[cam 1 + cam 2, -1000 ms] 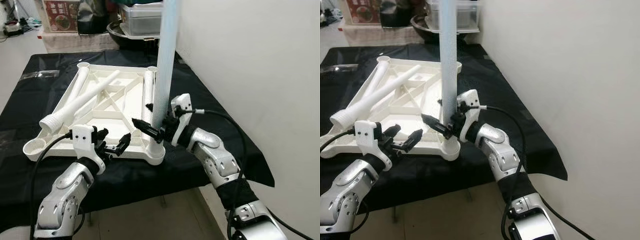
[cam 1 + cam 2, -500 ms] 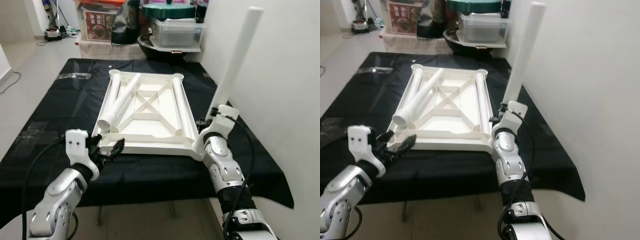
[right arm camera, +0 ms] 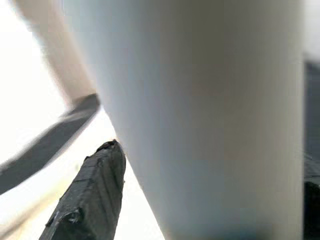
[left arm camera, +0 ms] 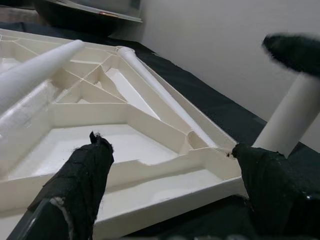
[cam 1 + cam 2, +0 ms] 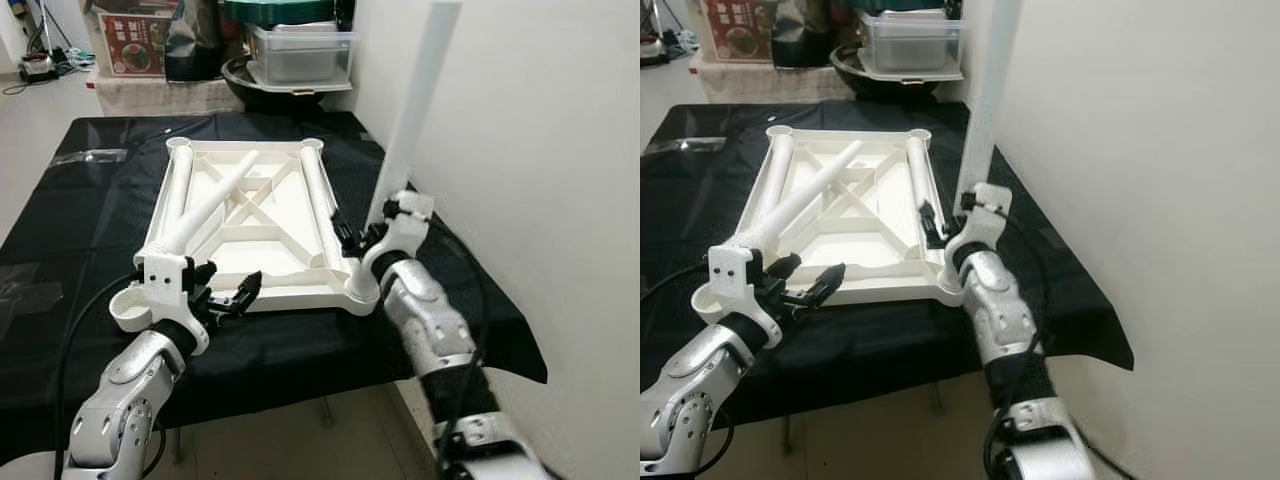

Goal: Building children table

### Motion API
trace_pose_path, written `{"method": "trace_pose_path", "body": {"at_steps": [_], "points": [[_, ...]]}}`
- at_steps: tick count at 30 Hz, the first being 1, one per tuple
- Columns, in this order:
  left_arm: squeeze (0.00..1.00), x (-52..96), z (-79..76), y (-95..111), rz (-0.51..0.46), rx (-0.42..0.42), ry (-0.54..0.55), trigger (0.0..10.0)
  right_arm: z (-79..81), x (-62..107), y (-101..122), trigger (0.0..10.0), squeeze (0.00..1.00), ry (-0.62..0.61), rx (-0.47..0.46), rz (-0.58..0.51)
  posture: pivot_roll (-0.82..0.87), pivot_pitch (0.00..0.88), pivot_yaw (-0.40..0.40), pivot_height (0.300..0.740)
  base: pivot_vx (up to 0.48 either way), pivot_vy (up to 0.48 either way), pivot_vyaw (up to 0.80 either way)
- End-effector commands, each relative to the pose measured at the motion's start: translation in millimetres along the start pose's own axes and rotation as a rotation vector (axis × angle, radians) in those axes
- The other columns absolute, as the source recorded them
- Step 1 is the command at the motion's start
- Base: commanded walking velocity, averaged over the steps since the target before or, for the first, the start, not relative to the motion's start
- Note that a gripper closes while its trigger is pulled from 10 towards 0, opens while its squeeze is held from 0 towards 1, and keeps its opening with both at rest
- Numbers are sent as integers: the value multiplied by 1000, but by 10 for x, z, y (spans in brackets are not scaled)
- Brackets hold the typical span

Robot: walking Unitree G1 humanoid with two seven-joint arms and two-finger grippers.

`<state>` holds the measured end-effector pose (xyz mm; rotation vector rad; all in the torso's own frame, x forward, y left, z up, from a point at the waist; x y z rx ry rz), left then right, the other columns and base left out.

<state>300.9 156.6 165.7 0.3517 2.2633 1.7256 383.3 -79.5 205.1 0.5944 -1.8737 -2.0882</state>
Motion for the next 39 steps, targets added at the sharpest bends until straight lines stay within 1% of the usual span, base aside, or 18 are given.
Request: {"method": "trace_pose_path", "body": {"at_steps": [1, 2, 4, 5, 7, 9, 10, 11, 21, 22, 24, 25, 26, 31, 32, 36, 37, 39], "points": [[0, 2, 4, -35, 10, 21, -2, 10000, 372, 2, 106, 10000, 0, 296, -12, -34, 67, 0, -107, 740, 0, 0, 0], [0, 2, 4, -35, 10, 21, -2, 10000, 372, 2, 106, 10000, 0, 296, -12, -34, 67, 0, -107, 740, 0, 0, 0], [0, -5, -10, -36, 11, 17, -7, 10000, 588, 188, 57, 9569, 0, 573, 28, -19, 66, 0, -108, 740, 0, 0, 0], [0, -6, -16, -41, 14, 9, -10, 10000, 639, 247, 22, 4275, 0, 639, 49, -10, 66, 0, -108, 740, 0, 0, 0], [0, -10, -4, -37, 9, 25, -6, 10000, 698, 307, -124, 4275, 0, 704, 72, 32, 73, 0, -113, 740, 0, 0, 0], [0, -9, -19, -32, 8, 29, -11, 10000, 689, 279, -257, 1804, 0, 686, 62, 66, 76, 0, -115, 740, 0, 0, 0], [0, -9, -19, -32, 8, 29, -11, 10000, 689, 279, -257, 1804, 0, 686, 62, 66, 76, 0, -115, 740, 0, 0, 0], [0, -5, -16, -40, 11, 18, -8, 10000, 671, 252, -310, 0, 0, 661, 52, 78, 89, 0, -120, 740, 0, 0, 0], [0, 20, -17, -42, 16, 8, -8, 10000, 418, 107, -551, 0, 0, 402, 125, 194, 86, 0, -116, 740, 0, 0, 0], [0, 19, -12, -35, 13, 16, -7, 10000, 212, 58, -604, 0, 0, 200, 104, 227, 85, 0, -112, 740, 0, 0, 0], [0, 18, -5, -38, 15, 14, -3, 10000, -519, 248, -804, 0, 0, -456, 74, 371, 82, 0, -109, 740, 0, 0, 0], [0, 18, -5, -38, 15, 14, -3, 10000, -519, 248, -804, 0, 0, -456, 74, 371, 82, 0, -109, 740, 0, 0, 0], [0, 13, 3, -32, 13, 22, -1, 10000, -765, 441, -830, 0, 0, -702, 105, 396, 85, 0, -108, 740, 0, 0, 0], [0, 7, 4, -33, 17, 17, -4, 10000, -842, 589, -792, 0, 0, -814, 163, 352, 79, 0, -100, 740, 0, 0, 0], [0, 2, 10, -33, 17, 20, -5, 10000, -764, 545, -806, 10000, 0, -764, 134, 354, 69, 0, -93, 740, 0, 0, 0], [0, -14, 2, -40, 20, 18, -14, 10000, -578, 348, -744, 10000, 39, -599, 55, 300, 69, 0, -97, 740, 0, 0, 0], [0, -16, 6, -44, 21, 14, -13, 10000, -502, 266, -677, 10000, 1000, -525, 33, 252, 72, 0, -98, 740, 0, 0, 0], [0, -19, 23, -34, 14, 28, -9, 10000, -262, 88, -487, 10000, 1000, -333, -26, 149, 68, 0, -97, 740, 0, 0, 0]]}}
Point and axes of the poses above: a point about 5 cm out from each wrist's last joint towards the gripper, its own x axis pointing back from the gripper into the wrist, its own y axis along the axis of the wrist's last joint, z = x × y, the point moved 3 cm from there along -x, pointing out of the wrist towards the gripper, and after that the axes turned 3 degrees about x, right-handed, at the moved point
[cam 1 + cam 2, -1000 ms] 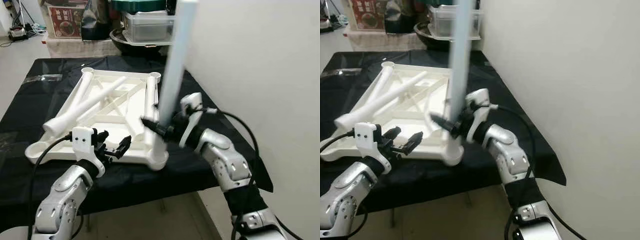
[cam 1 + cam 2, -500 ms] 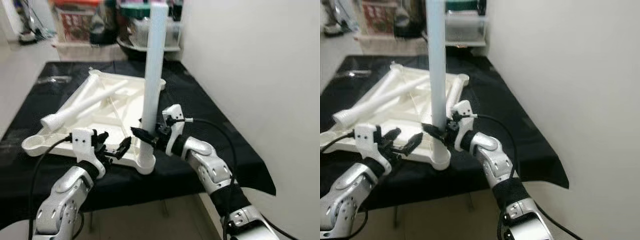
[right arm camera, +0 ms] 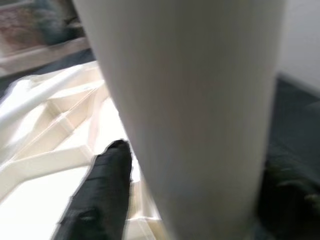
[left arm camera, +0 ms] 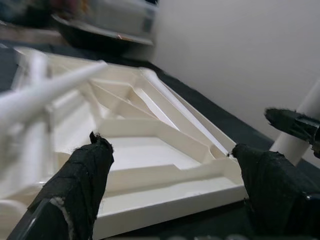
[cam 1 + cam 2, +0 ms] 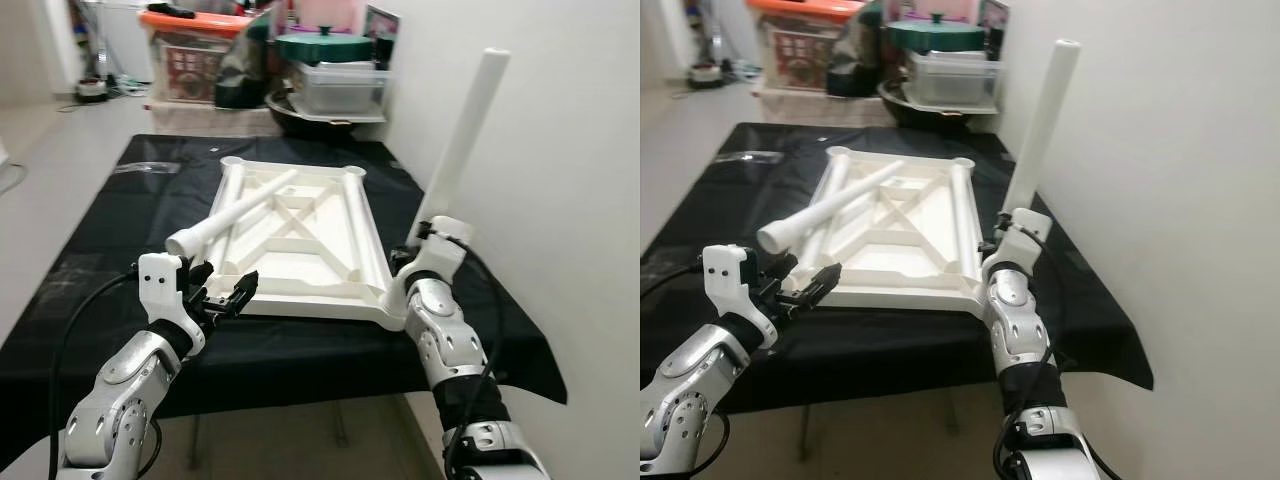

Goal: Building children table

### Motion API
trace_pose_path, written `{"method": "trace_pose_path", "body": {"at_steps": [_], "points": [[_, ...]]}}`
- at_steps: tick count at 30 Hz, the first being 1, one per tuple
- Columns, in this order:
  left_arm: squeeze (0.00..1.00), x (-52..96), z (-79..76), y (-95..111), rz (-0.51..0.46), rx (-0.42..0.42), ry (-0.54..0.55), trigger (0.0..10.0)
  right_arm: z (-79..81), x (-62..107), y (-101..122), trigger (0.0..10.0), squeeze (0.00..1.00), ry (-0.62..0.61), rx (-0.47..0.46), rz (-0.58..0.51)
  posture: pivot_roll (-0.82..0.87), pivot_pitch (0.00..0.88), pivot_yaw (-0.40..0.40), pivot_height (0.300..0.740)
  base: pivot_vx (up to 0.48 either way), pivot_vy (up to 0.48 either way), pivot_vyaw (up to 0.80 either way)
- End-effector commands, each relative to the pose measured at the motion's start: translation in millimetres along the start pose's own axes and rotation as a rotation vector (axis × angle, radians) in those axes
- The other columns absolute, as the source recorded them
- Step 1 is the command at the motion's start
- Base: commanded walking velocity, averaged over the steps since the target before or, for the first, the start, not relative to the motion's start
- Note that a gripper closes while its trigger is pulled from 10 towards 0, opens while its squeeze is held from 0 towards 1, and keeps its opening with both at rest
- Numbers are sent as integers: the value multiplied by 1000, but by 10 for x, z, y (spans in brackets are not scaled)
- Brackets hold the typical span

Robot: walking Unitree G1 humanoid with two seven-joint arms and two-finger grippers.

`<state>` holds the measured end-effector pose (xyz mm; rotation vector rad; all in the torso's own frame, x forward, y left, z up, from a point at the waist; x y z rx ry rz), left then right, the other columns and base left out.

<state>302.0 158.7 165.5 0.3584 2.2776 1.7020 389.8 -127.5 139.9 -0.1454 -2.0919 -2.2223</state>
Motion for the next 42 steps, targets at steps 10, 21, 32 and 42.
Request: {"method": "trace_pose_path", "body": {"at_steps": [10, 21, 32, 42], "points": [[0, -20, -14, -56, 17, 2, -8, 10000, 815, 308, 474, 10000, 0, 769, 4, -184, 64, 0, -103, 740, 0, 0, 0], [0, -19, -37, -63, 13, 8, -9, 10000, 901, 392, 136, 0, 0, 972, 180, -110, 84, 0, -117, 740, 0, 0, 0], [0, 9, -36, -49, 8, 13, -3, 10000, -183, -63, -401, 0, 0, -147, 89, 237, 86, 0, -116, 740, 0, 0, 0], [0, -13, -38, -47, 14, 8, -8, 10000, 75, 45, -232, 3725, 0, -133, 22, 215, 74, 0, -109, 740, 0, 0, 0]]}}
Point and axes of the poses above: a point about 5 cm out from each wrist's last joint towards the gripper, its own x axis pointing back from the gripper into the wrist, its own y axis along the axis of the wrist's last joint, z = x × y, the point moved 3 cm from there along -x, pointing out of the wrist towards the gripper, and after that the axes turned 3 degrees about x, right-handed, at the moved point
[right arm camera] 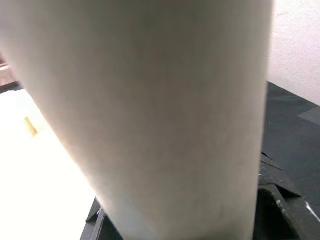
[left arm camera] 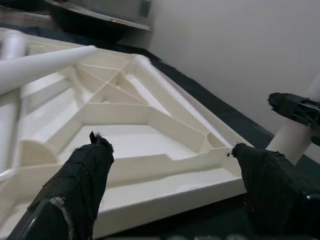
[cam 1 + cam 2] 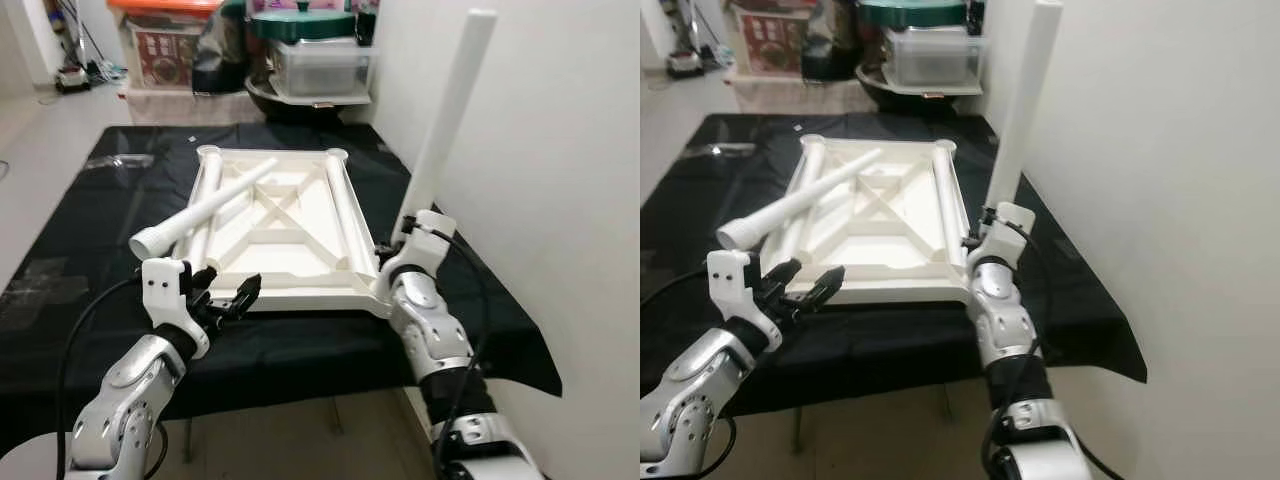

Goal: Building children table

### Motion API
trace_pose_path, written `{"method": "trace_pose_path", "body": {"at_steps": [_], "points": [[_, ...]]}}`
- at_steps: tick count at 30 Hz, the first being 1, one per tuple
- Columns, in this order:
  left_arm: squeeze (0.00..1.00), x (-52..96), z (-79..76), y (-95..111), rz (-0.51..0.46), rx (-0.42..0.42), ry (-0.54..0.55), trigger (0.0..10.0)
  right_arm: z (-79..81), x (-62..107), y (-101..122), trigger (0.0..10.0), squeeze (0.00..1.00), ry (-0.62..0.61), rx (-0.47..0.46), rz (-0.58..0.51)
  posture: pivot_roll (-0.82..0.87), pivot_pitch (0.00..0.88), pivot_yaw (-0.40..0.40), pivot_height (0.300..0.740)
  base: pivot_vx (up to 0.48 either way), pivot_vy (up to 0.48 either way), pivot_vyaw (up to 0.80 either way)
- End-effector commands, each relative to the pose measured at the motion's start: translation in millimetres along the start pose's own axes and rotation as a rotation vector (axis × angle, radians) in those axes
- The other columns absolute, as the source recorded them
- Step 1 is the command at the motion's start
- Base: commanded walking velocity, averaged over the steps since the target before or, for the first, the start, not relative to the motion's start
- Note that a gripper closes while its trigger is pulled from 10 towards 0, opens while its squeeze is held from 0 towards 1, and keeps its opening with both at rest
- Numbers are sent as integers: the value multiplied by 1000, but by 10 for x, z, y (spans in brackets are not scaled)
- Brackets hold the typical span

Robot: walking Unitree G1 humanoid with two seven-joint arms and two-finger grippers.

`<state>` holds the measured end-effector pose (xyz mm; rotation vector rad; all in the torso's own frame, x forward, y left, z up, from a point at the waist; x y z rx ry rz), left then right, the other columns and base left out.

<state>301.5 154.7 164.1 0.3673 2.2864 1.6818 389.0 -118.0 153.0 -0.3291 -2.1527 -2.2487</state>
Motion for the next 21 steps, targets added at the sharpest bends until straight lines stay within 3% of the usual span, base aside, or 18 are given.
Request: {"method": "trace_pose_path", "body": {"at_steps": [1, 2, 6, 7, 8, 13, 14, 17, 21], "points": [[0, -5, -5, -24, 13, -7, -1, 10000, -27, 7, -355, 3725, 0, 3, 26, 189, 74, 0, -109, 740, 0, 0, 0], [0, -5, 3, -23, 12, -4, 3, 10000, 64, -11, -361, 10000, 0, 58, 22, 200, 75, 0, -109, 740, 0, 0, 0], [0, -5, 3, -23, 12, -4, 3, 10000, 64, -11, -361, 10000, 0, 58, 22, 200, 75, 0, -109, 740, 0, 0, 0], [0, -4, 4, -22, 11, -3, 4, 10000, 124, -23, -326, 10000, 537, 101, 8, 182, 72, 0, -108, 740, 0, 0, 0], [0, 3, 13, -14, 9, 2, 7, 10000, 152, -36, -228, 10000, 1000, 128, -4, 126, 66, 0, -107, 740, 0, 0, 0], [0, 18, 6, -19, 14, -15, 9, 10000, 133, -21, -109, 10000, 1000, 164, -8, 49, 56, 0, -107, 740, 0, 0, 0], [0, 26, 21, -18, 16, -21, 21, 10000, 30, 59, -119, 10000, 1000, 170, 15, 36, 48, 0, -103, 740, 0, 0, 0], [0, 30, 14, -25, 24, -41, 29, 10000, -76, 168, -184, 10000, 1000, 170, 28, 49, 39, 0, -101, 740, 0, 0, 0], [0, 42, 25, -43, 40, -96, 57, 10000, -144, 297, -165, 10000, 1000, 227, 18, 35, 28, 0, -90, 740, 0, 0, 0]]}}
Point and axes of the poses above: a point about 5 cm out from each wrist's last joint towards the gripper, its own x axis pointing back from the gripper into the wrist, its own y axis along the axis of the wrist's last joint, z = x × y, the point moved 3 cm from there along -x, pointing out of the wrist towards the gripper, and after that the axes turned 3 degrees about x, right-handed, at the moved point
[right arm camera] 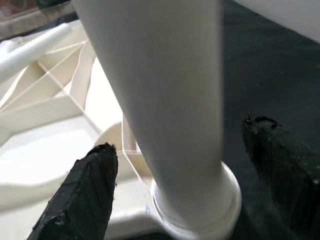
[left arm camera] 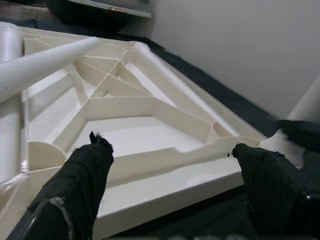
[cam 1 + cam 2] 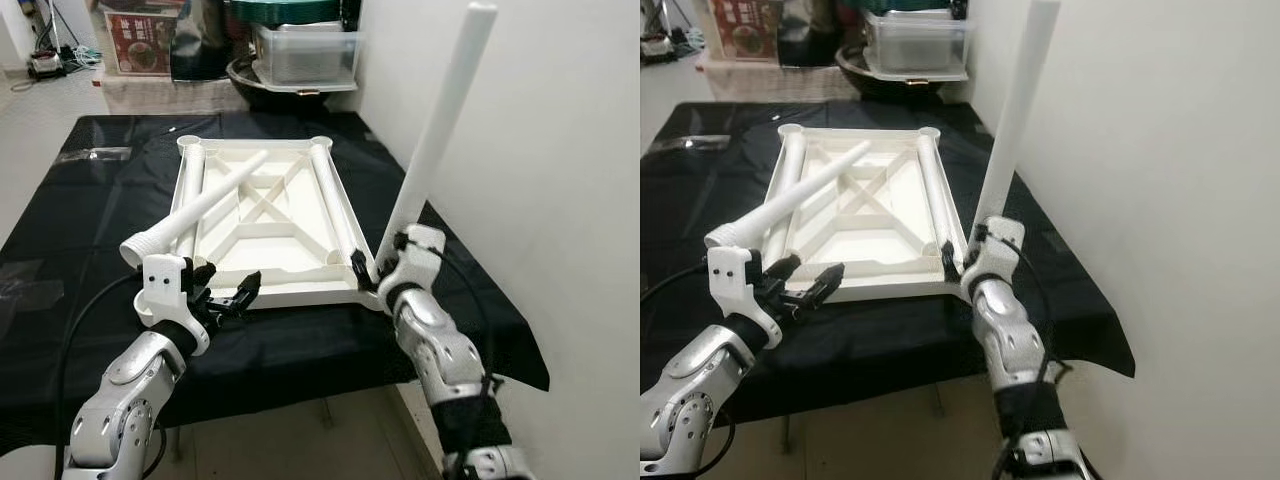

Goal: Building children table

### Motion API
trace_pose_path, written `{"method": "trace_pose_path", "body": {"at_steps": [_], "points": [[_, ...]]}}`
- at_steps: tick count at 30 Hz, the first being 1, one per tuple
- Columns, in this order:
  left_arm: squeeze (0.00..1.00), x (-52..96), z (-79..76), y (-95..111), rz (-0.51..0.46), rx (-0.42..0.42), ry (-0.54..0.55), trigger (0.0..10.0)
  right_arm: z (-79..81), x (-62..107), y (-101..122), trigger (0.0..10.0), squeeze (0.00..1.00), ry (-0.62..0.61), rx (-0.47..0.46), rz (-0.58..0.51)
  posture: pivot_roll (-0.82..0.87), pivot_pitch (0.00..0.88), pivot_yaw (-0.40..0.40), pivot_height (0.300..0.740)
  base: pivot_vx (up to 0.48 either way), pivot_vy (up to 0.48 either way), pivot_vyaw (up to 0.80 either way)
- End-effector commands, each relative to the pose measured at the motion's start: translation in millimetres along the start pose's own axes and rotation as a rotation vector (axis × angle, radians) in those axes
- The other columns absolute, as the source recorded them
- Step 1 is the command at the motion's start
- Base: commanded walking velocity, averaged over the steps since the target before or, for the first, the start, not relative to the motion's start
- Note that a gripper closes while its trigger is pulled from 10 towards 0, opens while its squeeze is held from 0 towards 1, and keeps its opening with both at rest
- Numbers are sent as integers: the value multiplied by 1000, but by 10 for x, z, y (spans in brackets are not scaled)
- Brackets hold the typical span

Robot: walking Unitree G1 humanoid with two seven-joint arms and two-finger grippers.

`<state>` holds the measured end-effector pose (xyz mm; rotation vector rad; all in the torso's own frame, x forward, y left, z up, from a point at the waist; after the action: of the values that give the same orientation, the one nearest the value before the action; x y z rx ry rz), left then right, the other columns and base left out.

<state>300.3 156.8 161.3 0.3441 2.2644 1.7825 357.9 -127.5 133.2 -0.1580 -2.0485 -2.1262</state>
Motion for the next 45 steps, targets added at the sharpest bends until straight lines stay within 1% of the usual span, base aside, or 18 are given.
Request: {"method": "trace_pose_path", "body": {"at_steps": [1, 2, 5, 6, 7, 8, 9, 10, 11, 13, 17, 20, 25, 26, 27, 29, 32, 45], "points": [[0, 25, 12, -23, 21, -46, 24, 10000, -2, 79, 91, 10000, 1000, 56, -7, -29, 28, 0, -90, 740, 0, 0, 0], [0, 25, 12, -23, 21, -46, 24, 10000, -2, 79, 91, 10000, 1000, 56, -7, -29, 28, 0, -90, 740, 0, 0, 0], [0, 54, 32, -9, 16, -112, 62, 10000, -73, 146, 143, 10000, 1000, 94, 13, -44, 12, 0, -81, 740, 0, 0, 0], [0, 78, 41, 13, 10, -144, 88, 10000, -64, 190, 152, 10000, 1000, 143, 42, -44, 6, 0, -76, 740, 0, 0, 0], [0, 78, 41, 13, 10, -144, 88, 10000, -64, 190, 152, 10000, 1000, 143, 42, -44, 6, 0, -76, 740, 0, 0, 0], [0, 100, 41, 32, 4, -174, 107, 10000, -45, 230, 136, 10000, 1000, 180, 65, -29, 3, 0, -75, 740, 0, 0, 0], [0, 123, 23, 52, -6, -208, 123, 10000, 7, 275, 118, 10000, 0, 229, 76, -27, 7, 0, -74, 740, 0, 0, 0], [0, 140, 5, 67, -15, -234, 134, 10000, 46, 316, 105, 10000, 0, 263, 81, -26, 8, 0, -74, 740, 0, 0, 0], [0, 140, 5, 67, -15, -234, 134, 10000, 46, 316, 105, 10000, 0, 263, 81, -26, 8, 0, -74, 740, 0, 0, 0], [0, 187, -44, 110, -40, -263, 169, 10000, 77, 366, 21, 10000, 0, 290, 164, 15, 15, 0, -75, 740, 0, 0, 0], [0, 203, -48, 122, -46, -274, 181, 10000, 98, 361, -10, 10000, 0, 309, 171, 39, 15, 0, -75, 740, 0, 0, 0], [0, 265, -25, 150, -58, -317, 218, 10000, 87, 378, 40, 10000, 0, 314, 149, 0, 32, 0, -80, 740, 0, 0, 0], [0, 324, 19, 161, -60, -303, 244, 10000, 87, 413, 99, 10000, 0, 303, 180, -64, 43, 0, -78, 740, 0, 115, 0], [0, 338, 32, 151, -57, -295, 251, 10000, 151, 437, 123, 10000, 0, 331, 188, -95, 45, 0, -76, 740, 0, 322, 0], [0, 338, 32, 151, -57, -295, 251, 10000, 151, 437, 123, 10000, 0, 331, 188, -95, 45, 0, -76, 740, 0, 322, 0], [0, 321, 38, 133, -44, -308, 253, 10000, 273, 469, 190, 10000, 0, 375, 179, -143, 48, 0, -75, 740, 0, 480, 0], [0, 291, 26, 141, -44, -304, 246, 10000, 312, 470, 214, 10000, 0, 385, 184, -153, 40, 0, -66, 740, 0, 480, 0], [0, 232, -38, 159, -55, -325, 219, 10000, 313, 455, 197, 10000, 0, 372, 201, -159, 28, 0, -47, 740, 0, 480, 0]]}}
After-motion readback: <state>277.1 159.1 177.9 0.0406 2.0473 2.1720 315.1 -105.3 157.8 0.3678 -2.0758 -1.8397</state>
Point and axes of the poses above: a point about 5 cm out from each wrist's last joint towards the gripper, its own x axis pointing back from the gripper into the wrist, its own y axis along the axis of the wrist's last joint, z = x × y, the point moved 3 cm from there along -x, pointing out of the wrist towards the gripper, and after that the axes turned 3 degrees about x, right-handed, at the moved point
